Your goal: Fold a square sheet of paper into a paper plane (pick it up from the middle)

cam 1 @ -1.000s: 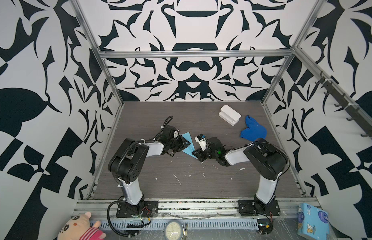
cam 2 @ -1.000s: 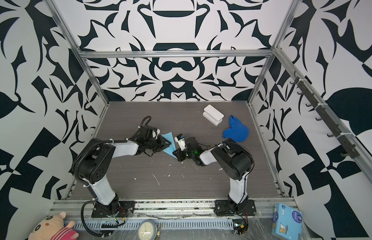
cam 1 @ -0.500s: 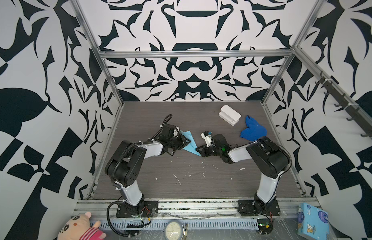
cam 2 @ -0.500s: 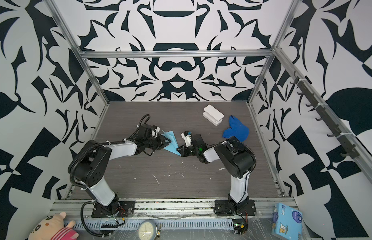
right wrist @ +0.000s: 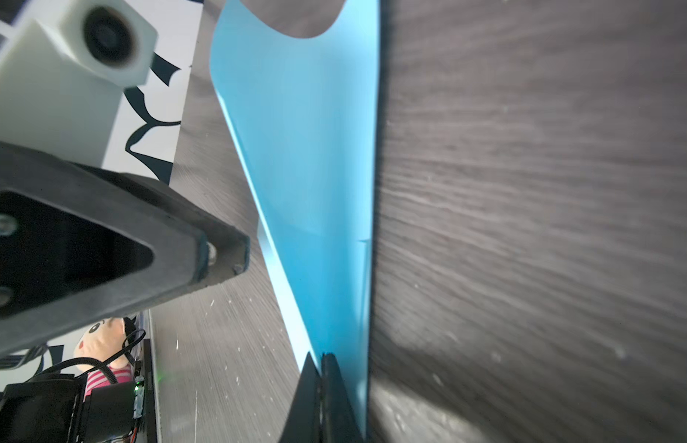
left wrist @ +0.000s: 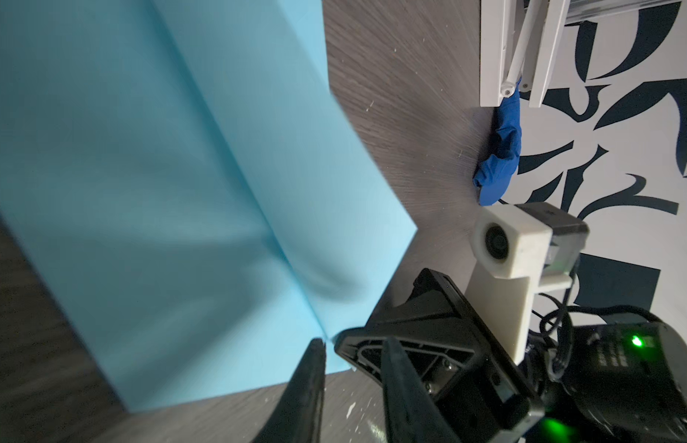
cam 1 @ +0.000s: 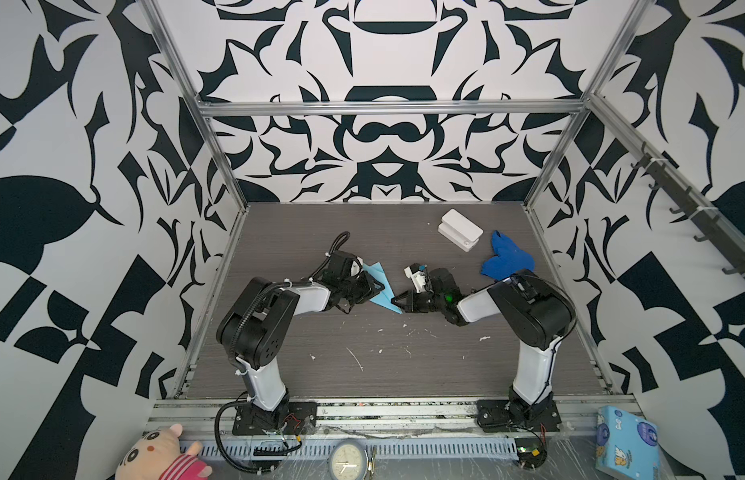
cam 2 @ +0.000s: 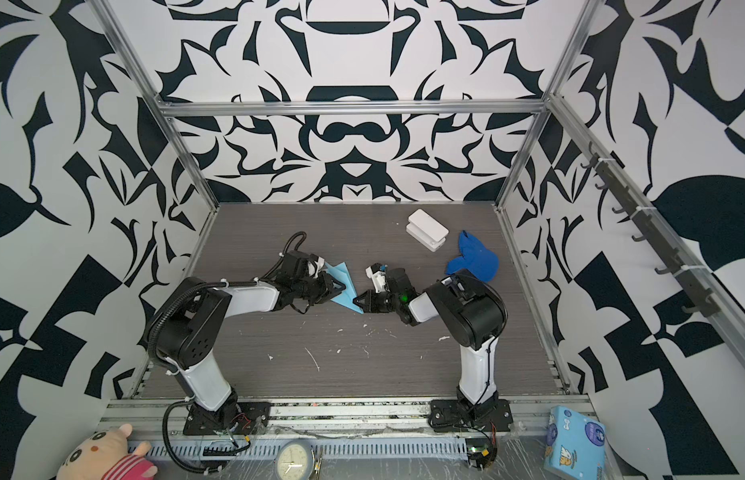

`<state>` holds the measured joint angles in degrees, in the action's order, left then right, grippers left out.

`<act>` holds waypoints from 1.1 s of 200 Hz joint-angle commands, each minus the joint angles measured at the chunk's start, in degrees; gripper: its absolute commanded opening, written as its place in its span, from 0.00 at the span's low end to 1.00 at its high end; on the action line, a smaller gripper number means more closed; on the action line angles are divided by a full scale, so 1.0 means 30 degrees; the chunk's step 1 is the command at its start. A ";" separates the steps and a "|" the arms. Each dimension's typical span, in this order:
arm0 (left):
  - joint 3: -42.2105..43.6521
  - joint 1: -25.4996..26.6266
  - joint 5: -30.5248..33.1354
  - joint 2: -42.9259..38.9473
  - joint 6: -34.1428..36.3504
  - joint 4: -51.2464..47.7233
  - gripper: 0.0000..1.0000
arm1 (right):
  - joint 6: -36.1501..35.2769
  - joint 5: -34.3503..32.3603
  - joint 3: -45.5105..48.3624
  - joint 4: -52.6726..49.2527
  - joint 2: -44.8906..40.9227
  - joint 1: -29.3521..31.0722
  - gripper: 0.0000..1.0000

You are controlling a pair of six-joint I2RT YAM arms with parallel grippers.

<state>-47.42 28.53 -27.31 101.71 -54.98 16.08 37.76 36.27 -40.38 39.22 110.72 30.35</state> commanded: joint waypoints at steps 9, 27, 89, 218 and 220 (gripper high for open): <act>-0.0685 0.0102 -0.0316 0.0333 0.0198 0.0325 0.28 | 0.0687 0.0626 -0.0600 0.0279 0.0052 -0.0106 0.00; -0.0818 0.0153 -0.0303 0.0534 0.0221 0.0270 0.28 | 0.0942 0.0654 -0.0632 0.0315 0.0186 -0.0159 0.00; -0.1928 0.0244 -0.0101 0.1495 0.0653 -0.0686 0.22 | 0.1653 0.0478 -0.0659 -0.0323 0.0345 -0.0446 0.00; -0.3249 0.0249 -0.0096 0.3122 0.0988 -0.1681 0.16 | 0.1857 0.0448 -0.1276 -0.2297 0.0507 -0.0569 0.02; -0.3240 0.0246 -0.0081 0.3163 0.0992 -0.1685 0.16 | 0.1850 0.0448 -0.1291 -0.2352 0.0507 -0.0566 0.03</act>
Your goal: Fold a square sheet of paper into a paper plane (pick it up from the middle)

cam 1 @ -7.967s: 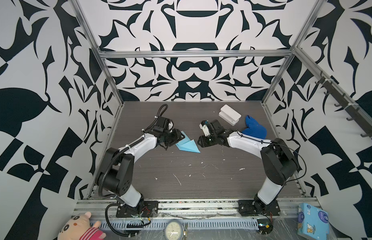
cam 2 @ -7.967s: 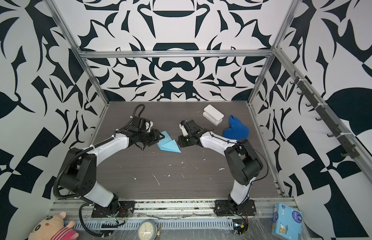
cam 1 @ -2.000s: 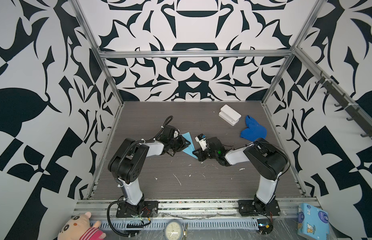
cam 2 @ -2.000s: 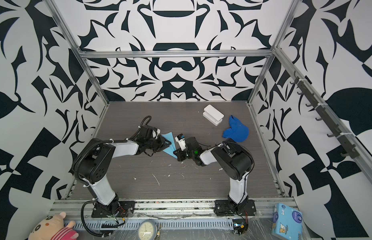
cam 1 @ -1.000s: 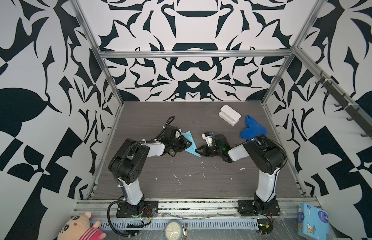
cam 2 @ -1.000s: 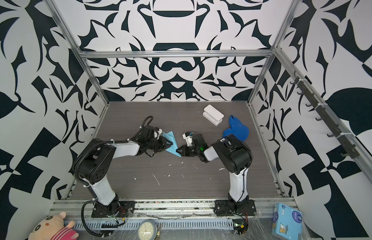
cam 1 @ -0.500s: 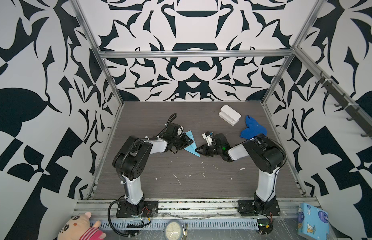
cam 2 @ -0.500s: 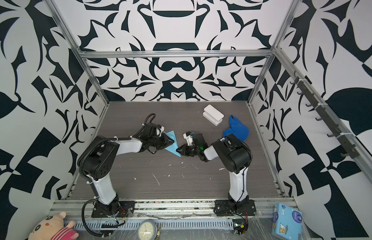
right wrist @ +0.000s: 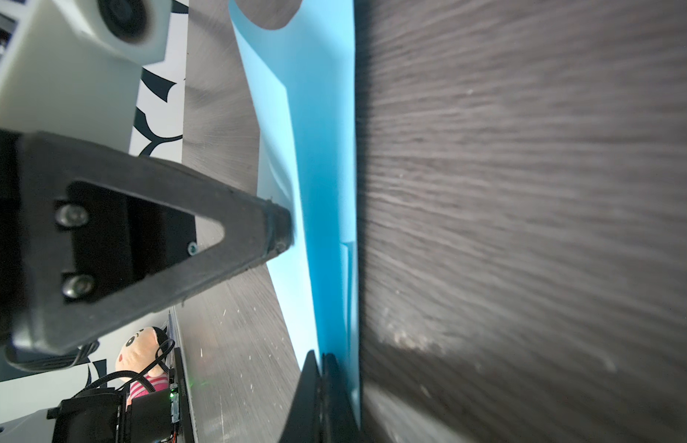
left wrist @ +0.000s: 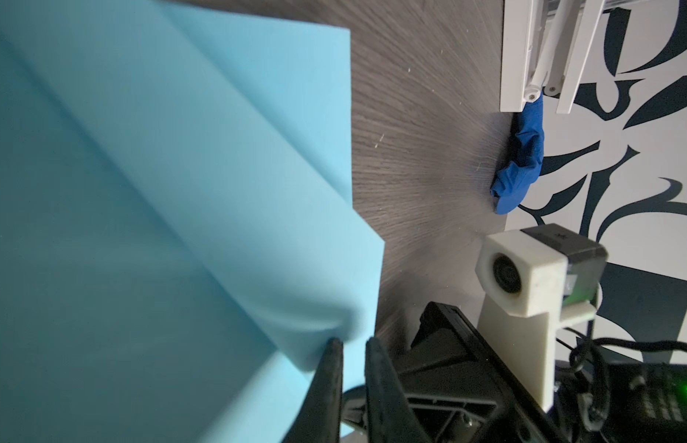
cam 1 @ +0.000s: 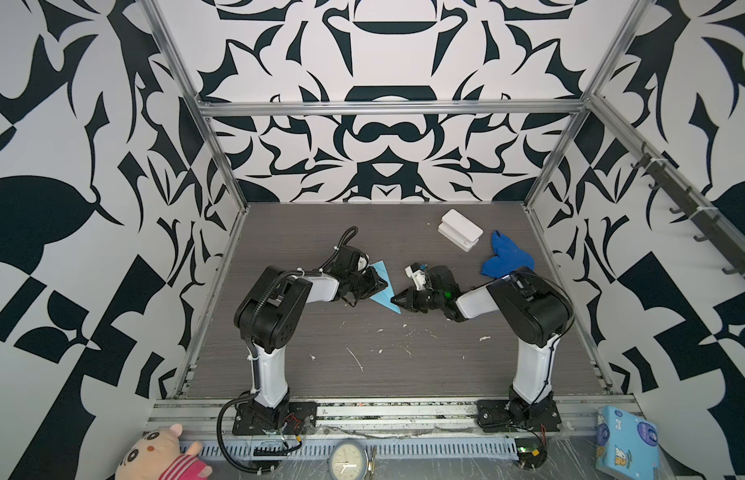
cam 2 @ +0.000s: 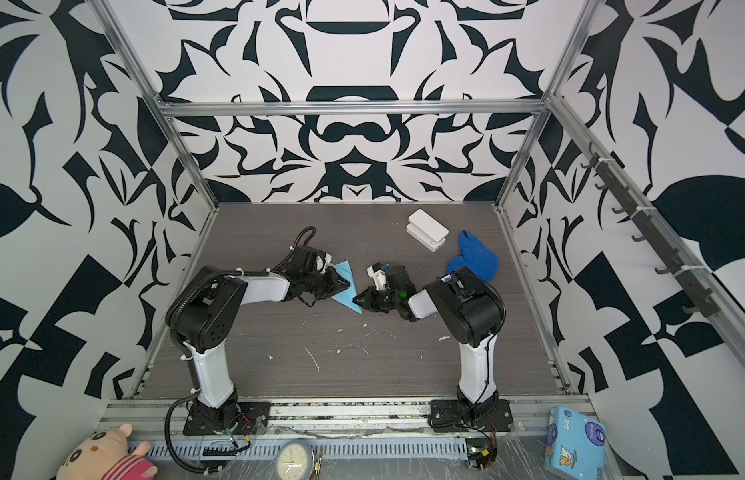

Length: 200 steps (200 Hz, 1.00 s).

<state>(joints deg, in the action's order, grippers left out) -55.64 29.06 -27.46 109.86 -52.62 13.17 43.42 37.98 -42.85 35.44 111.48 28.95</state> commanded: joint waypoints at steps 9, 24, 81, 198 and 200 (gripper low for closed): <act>-0.0514 0.0077 0.0068 0.0467 0.0202 -0.0776 0.16 | -0.0007 -0.0145 -0.0538 -0.1242 0.0261 -0.0108 0.03; -0.0549 0.0070 0.0086 0.0500 0.0230 -0.0920 0.15 | -0.0030 -0.0144 -0.0658 -0.1638 0.0252 -0.0132 0.05; -0.0656 0.0070 0.0120 0.0732 0.0200 -0.0946 0.15 | 0.0045 -0.0145 -0.0950 -0.2702 0.0252 -0.0250 0.09; -0.1171 0.0081 -0.0336 0.1327 0.0505 -0.1337 0.16 | -0.0351 -0.0500 -0.1038 -0.3735 0.0178 -0.0336 0.07; -0.1178 0.0072 -0.0337 0.1350 0.0493 -0.1356 0.16 | -0.0337 -0.0500 -0.1053 -0.3744 0.0167 -0.0334 0.07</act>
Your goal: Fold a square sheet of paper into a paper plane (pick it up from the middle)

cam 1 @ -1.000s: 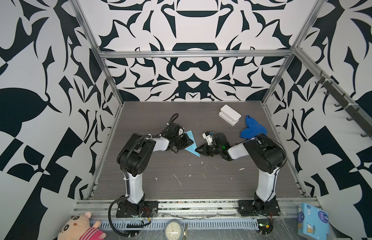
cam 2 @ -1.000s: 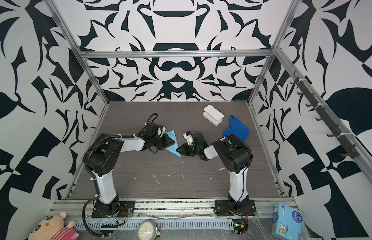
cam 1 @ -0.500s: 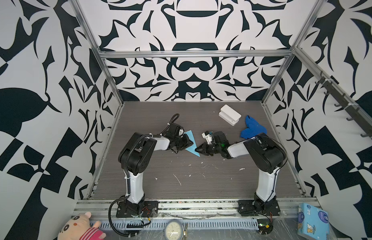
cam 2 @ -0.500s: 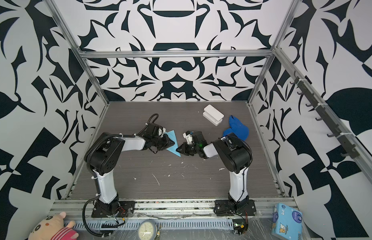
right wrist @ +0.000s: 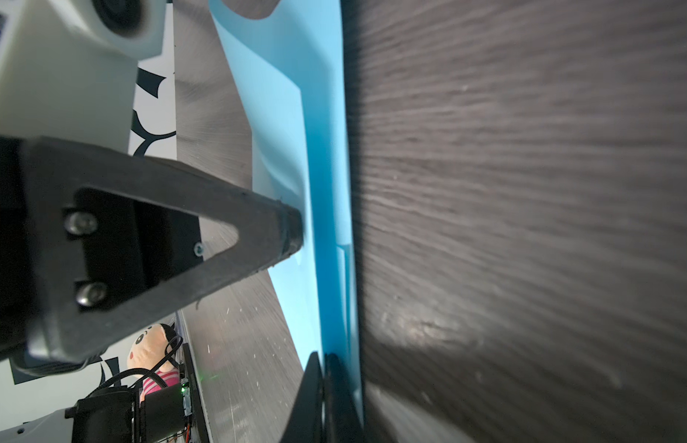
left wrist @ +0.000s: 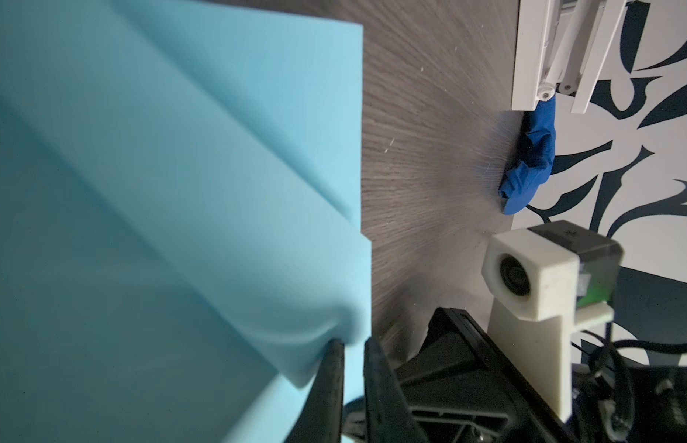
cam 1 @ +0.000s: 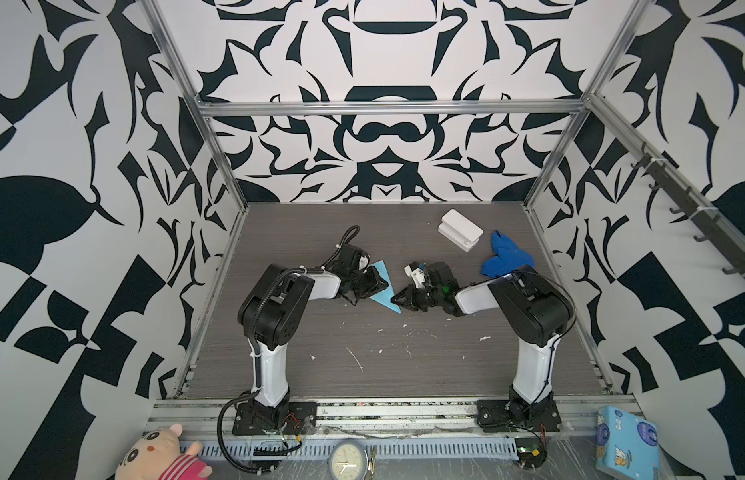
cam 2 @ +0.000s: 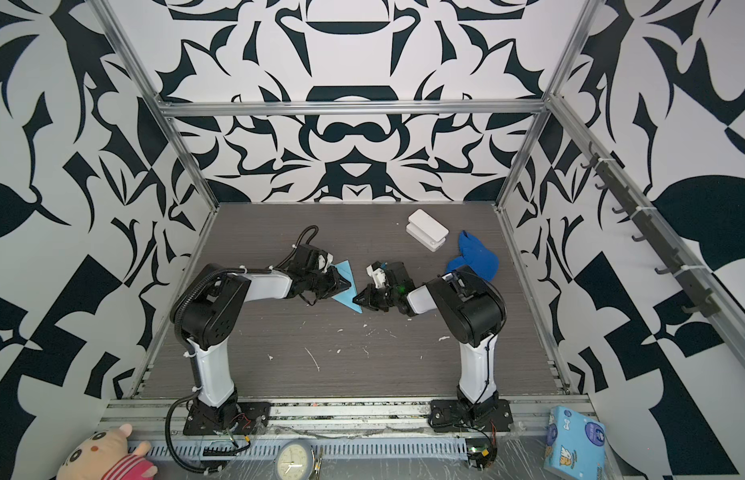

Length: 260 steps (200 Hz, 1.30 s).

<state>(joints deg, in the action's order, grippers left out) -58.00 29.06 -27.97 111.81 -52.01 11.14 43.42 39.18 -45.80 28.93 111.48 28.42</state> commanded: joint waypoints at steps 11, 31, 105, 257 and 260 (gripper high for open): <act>-0.0445 0.0070 -0.0156 0.0809 0.0331 -0.0852 0.15 | -0.0391 -0.0931 -0.0095 -0.1642 0.0142 -0.0166 0.07; -0.0469 0.0070 -0.0119 0.0903 0.0369 -0.1014 0.15 | -0.0410 -0.0989 -0.0143 -0.1776 0.0105 -0.0159 0.07; -0.0537 0.0070 0.0584 0.1050 0.0730 -0.2423 0.14 | -0.0783 -0.1748 -0.0592 -0.3580 -0.1241 -0.0162 0.18; -0.0488 0.0070 0.0883 0.1187 0.0710 -0.2862 0.12 | 0.0582 -0.5501 -0.2852 -0.8757 -0.5113 0.1530 0.00; -0.0485 0.0070 0.0859 0.1196 0.0701 -0.2862 0.12 | 0.0695 -0.5538 -0.2954 -0.8723 -0.4956 0.1598 0.00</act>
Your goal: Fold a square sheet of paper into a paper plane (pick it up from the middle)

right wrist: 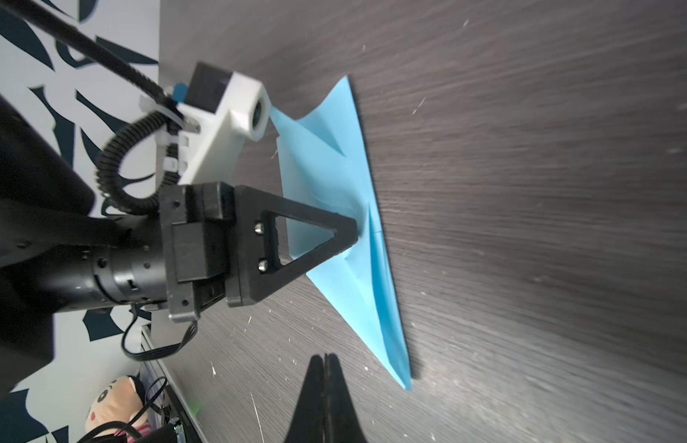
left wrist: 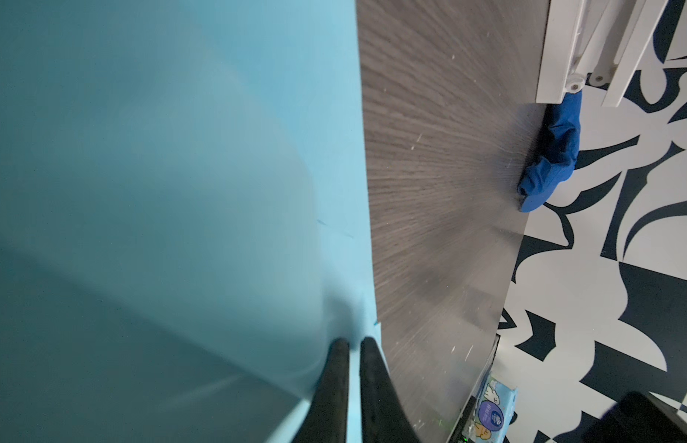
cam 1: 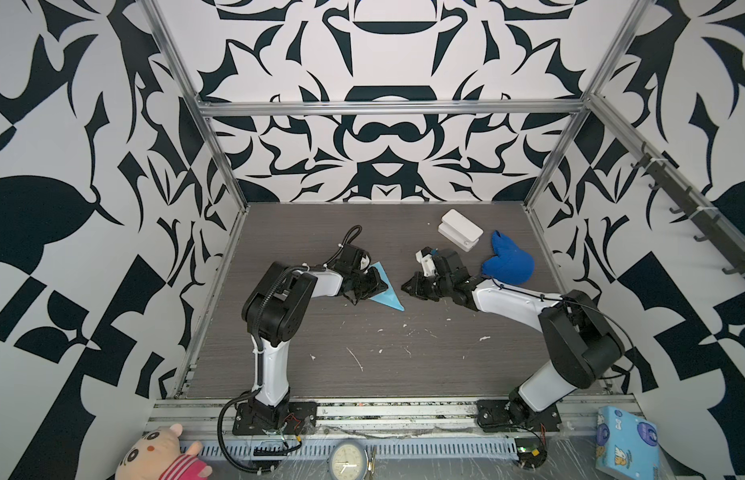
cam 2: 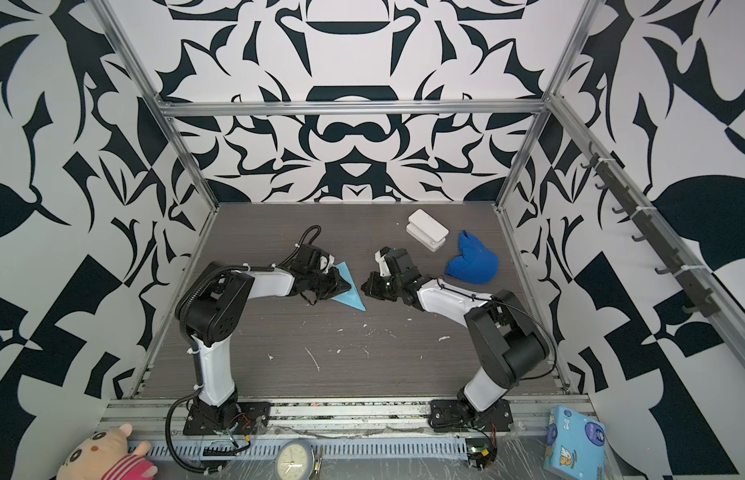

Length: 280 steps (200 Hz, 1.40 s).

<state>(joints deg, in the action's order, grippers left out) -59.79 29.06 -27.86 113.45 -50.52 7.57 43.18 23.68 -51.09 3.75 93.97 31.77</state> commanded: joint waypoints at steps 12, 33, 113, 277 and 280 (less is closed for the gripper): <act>0.0123 0.0070 0.0861 0.0626 0.0239 -0.1732 0.11 | 0.1167 -0.0474 -0.1630 -0.0312 0.1491 0.0571 0.00; 0.0100 0.0070 0.0955 0.0577 0.0255 -0.1814 0.10 | 0.1662 -0.0452 -0.2166 -0.0183 0.2580 0.0688 0.00; -0.0025 0.0070 0.1323 0.0643 0.0208 -0.2135 0.09 | 0.2831 -0.0864 -0.2733 0.0005 0.4554 0.0807 0.00; -0.0015 -0.0017 0.2267 0.0797 -0.0019 -0.2671 0.08 | 0.3479 -0.0747 0.0444 -0.2011 0.2367 0.0814 0.00; 0.0005 -0.0018 0.2278 0.0753 -0.0021 -0.2671 0.08 | 0.3478 -0.0724 0.0477 -0.2015 0.2374 0.0826 0.00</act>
<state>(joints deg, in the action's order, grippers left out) -60.40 29.06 -26.11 113.45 -50.65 5.80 53.08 21.65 -50.87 0.25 102.39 33.89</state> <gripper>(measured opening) 0.084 0.045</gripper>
